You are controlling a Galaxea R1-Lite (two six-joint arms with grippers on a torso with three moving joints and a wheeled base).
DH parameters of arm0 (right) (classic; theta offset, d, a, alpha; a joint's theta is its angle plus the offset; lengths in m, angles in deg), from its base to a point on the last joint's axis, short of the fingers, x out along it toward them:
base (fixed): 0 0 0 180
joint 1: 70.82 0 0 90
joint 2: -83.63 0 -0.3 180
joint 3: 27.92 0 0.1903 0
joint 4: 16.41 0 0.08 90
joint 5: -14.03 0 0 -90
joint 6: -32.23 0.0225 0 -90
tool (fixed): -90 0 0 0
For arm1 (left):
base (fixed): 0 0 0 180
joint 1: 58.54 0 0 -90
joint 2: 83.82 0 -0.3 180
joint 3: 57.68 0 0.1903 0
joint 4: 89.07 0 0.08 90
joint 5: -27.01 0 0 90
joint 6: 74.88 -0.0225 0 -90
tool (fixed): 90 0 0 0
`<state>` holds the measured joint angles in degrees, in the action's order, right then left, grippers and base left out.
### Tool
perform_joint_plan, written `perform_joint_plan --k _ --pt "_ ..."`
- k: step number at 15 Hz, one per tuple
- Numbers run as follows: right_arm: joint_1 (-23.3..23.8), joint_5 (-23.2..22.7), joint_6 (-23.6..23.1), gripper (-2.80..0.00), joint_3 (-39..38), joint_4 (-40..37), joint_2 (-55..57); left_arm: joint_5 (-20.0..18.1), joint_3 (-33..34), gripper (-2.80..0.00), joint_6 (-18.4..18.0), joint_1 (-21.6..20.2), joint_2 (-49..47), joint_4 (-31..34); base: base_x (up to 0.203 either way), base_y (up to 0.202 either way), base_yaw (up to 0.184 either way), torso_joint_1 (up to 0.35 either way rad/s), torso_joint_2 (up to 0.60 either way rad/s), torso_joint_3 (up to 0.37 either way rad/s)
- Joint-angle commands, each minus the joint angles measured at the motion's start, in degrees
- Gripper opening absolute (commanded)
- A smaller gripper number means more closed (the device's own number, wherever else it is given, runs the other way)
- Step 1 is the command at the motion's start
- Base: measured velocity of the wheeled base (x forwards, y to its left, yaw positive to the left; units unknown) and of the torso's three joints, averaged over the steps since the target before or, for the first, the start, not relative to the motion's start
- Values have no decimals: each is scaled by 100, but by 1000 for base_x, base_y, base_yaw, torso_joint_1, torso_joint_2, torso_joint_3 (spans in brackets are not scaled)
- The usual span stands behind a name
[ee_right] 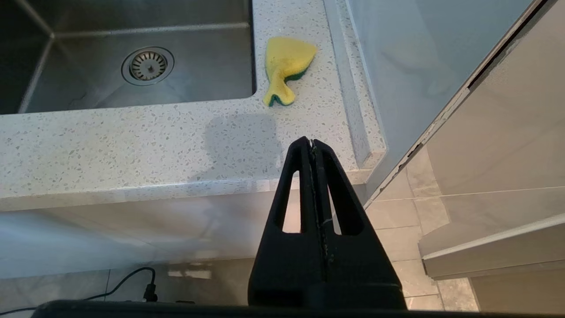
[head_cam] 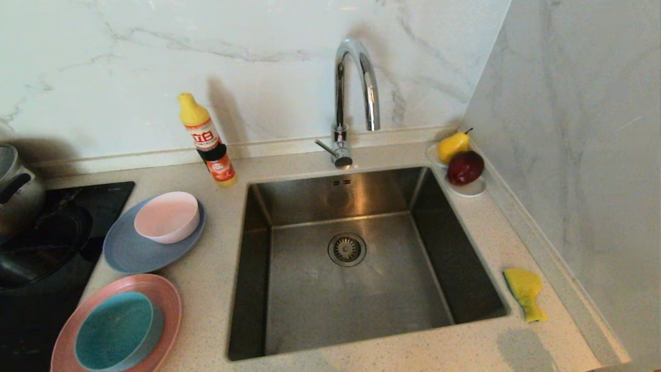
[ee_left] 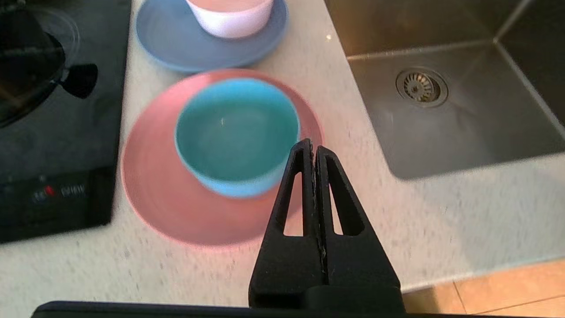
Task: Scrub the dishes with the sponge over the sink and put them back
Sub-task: Turn on the faucet
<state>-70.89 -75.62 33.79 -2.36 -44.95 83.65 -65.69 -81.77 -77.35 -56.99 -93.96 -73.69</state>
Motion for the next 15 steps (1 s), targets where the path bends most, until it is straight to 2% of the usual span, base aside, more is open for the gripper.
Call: perform_joint_plan --k 1,4,6,8,15 --pt "-1 0 2 -280 0 -2 -2 -24 47 -280 -31 -106 999 467 0 0 0 0 0 0" --pt "-1 0 2 -280 0 -2 -2 121 6 -280 36 -157 1009 936 0 0 0 0 0 0" --pt "-1 0 2 -280 0 -2 -2 160 128 -280 -266 -164 1006 794 0 0 0 0 0 0" --pt "-1 0 2 -280 0 -2 -2 148 117 -280 -420 -164 1005 809 0 0 0 0 0 0" --pt "-1 0 2 -280 0 -2 0 186 111 -280 -275 -164 1014 537 0 0 0 0 0 0"
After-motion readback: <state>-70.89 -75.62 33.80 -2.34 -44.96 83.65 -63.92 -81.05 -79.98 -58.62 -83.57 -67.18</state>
